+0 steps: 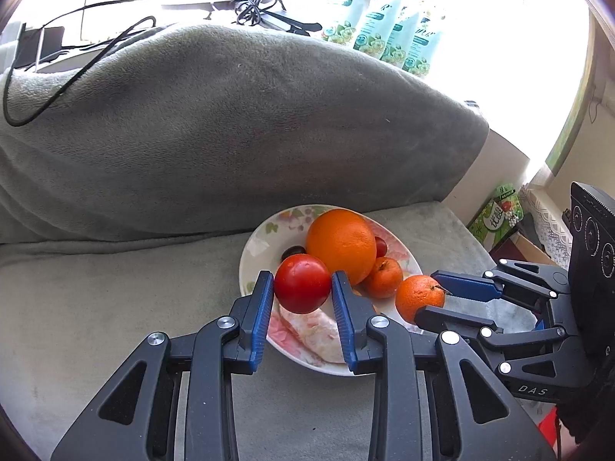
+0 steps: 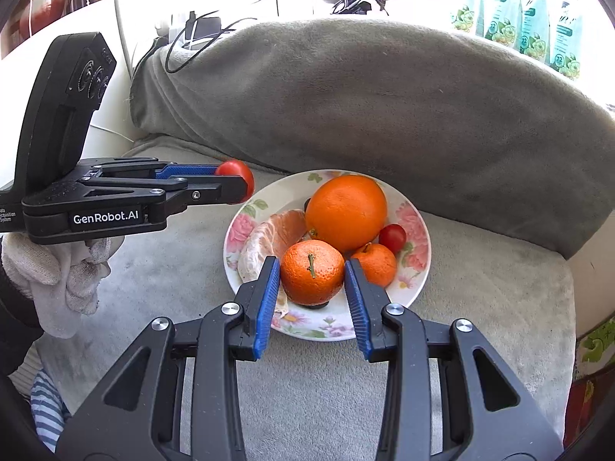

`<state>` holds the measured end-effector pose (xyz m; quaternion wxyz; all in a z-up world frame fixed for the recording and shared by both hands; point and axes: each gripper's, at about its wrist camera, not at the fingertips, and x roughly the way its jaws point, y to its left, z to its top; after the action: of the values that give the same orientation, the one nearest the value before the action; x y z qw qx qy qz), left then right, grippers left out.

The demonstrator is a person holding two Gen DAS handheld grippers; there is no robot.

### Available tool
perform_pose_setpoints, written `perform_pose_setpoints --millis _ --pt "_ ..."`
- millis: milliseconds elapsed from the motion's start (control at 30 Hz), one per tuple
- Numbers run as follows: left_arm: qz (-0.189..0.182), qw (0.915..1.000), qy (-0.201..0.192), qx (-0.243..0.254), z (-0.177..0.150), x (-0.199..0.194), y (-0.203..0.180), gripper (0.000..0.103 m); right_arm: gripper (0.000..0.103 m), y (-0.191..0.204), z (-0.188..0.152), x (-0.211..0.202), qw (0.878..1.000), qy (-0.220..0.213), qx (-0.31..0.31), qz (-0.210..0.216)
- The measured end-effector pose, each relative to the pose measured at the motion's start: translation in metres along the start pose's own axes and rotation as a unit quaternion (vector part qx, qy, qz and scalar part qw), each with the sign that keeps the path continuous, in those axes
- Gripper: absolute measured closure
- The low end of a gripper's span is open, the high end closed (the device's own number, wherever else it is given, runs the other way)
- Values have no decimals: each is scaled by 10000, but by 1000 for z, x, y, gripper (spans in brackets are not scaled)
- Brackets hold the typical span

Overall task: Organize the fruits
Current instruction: 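Carry the tomato and tangerine onto the plate and open both grippers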

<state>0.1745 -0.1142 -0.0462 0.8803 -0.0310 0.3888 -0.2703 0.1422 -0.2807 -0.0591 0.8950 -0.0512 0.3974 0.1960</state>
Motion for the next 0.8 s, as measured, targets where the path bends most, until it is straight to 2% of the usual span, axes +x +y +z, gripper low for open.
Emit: perform_pose_setpoints --millis 300,800 --pt "-91 9998 106 153 0 9 -19 74 66 -20 -6 8 9997 117 181 -60" --pt "-150 9993 166 285 2 17 -33 74 66 -23 -8 13 9996 166 214 -50"
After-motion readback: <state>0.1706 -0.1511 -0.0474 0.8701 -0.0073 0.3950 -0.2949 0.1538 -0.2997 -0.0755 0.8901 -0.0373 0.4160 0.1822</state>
